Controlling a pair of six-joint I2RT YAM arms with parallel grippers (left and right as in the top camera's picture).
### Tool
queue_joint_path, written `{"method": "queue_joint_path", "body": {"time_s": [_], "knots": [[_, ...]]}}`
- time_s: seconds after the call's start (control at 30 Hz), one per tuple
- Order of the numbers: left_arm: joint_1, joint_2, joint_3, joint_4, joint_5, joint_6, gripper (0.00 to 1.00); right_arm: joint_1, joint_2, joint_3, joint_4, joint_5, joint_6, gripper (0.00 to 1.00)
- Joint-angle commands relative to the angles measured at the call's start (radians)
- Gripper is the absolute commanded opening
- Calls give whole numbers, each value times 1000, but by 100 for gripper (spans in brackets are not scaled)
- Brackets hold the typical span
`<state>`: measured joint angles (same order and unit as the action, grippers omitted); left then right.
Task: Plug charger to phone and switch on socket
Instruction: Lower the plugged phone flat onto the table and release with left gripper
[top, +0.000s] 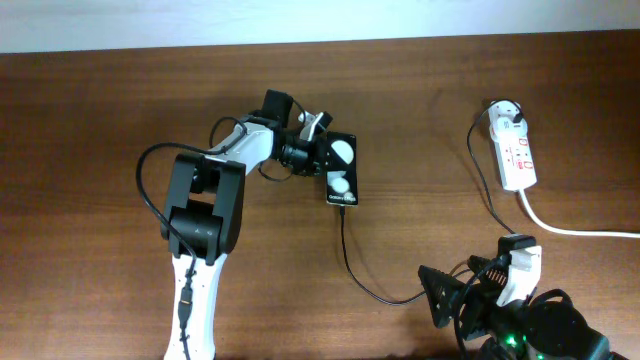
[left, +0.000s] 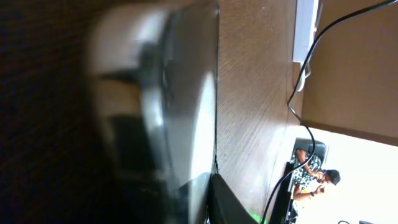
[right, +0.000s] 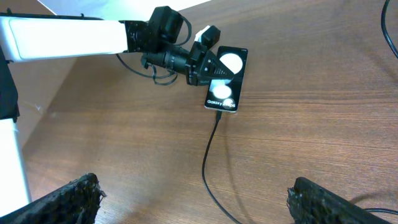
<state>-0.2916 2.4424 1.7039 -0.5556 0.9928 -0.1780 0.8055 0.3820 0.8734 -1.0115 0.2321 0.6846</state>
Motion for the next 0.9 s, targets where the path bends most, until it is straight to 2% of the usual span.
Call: {"method": "queue_joint_path", "body": {"time_s": [0.0, 0.07, 0.13, 0.17, 0.2, 0.33, 0.43, 0.63, 0.73, 0.87], "knots": [[3, 47, -14, -18, -221, 27, 31, -1, -7, 2, 0, 16, 1, 99], [0, 47, -14, -58, -315, 27, 40, -1, -7, 2, 0, 16, 1, 99], [-1, 47, -14, -72, -340, 27, 48, -1, -7, 2, 0, 16, 1, 99], [-1, 47, -14, -78, -348, 27, 79, -1, -7, 2, 0, 16, 1, 99], [-1, 47, -14, -95, -403, 27, 99, -1, -7, 2, 0, 16, 1, 99], [-3, 47, -14, -158, -634, 27, 99, -1, -7, 2, 0, 16, 1, 99], [-3, 47, -14, -187, -730, 27, 99, -1, -7, 2, 0, 16, 1, 99], [18, 10, 3, -226, -758, 27, 99, -1, -7, 2, 0, 16, 1, 99], [51, -187, 5, -233, -758, 27, 99, -1, -7, 2, 0, 16, 1, 99], [91, -534, 5, -238, -766, 27, 99, -1, -7, 2, 0, 16, 1, 99]]}}
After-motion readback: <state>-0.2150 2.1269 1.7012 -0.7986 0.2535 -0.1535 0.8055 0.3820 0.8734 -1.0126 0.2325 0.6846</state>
